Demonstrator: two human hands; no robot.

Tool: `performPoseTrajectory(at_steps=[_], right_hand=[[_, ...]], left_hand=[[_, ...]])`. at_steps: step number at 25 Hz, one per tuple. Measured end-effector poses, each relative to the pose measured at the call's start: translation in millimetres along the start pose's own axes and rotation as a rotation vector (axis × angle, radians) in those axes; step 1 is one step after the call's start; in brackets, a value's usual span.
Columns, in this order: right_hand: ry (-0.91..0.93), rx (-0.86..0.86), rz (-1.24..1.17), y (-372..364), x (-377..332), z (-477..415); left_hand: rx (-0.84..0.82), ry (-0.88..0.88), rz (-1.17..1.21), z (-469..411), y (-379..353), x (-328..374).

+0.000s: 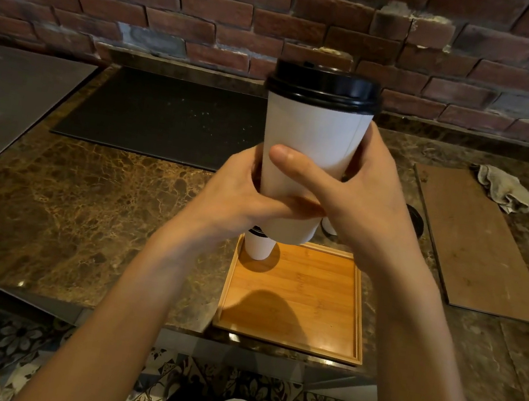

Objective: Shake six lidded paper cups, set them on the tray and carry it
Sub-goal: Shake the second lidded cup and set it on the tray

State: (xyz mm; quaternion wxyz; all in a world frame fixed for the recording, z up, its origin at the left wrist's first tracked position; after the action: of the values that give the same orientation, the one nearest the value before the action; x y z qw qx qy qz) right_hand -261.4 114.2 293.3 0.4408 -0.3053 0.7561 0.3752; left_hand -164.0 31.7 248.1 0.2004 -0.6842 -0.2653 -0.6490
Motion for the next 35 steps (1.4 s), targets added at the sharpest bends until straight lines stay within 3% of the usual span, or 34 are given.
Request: performPoseTrajectory(at_steps=[4,9,14,20,35], right_hand=[[0.009,-0.017,-0.087,3,-2,-3],[-0.016,-0.172,-0.283,1,-1,-4],[-0.032,-0.256,-0.308,0,-2,-1],[-0.035,-0.235,-0.255,-2,-5,0],[-0.033,-0.001,0.007,-5,-6,5]], left_hand=[[-0.057,-0.010,0.026,0,-1,6],[-0.208,-0.021,0.074,4,-8,14],[-0.286,-0.018,0.128,9,-8,13],[-0.231,-0.034,0.134,9,-6,13],[-0.033,-0.024,0.081,8,2,7]])
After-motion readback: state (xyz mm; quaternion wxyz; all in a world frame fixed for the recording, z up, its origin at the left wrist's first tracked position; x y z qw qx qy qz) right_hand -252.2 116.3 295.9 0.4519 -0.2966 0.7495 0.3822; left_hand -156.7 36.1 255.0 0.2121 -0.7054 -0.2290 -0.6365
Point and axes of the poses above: each hand's wrist, its own z-axis away from the middle knuckle, its own y-axis out of the back of the hand, x = y × z, the point moved 6 cm from there along -z, towards the middle knuckle, and after that the axes turned 6 degrees about y, right-handed, at the moved point
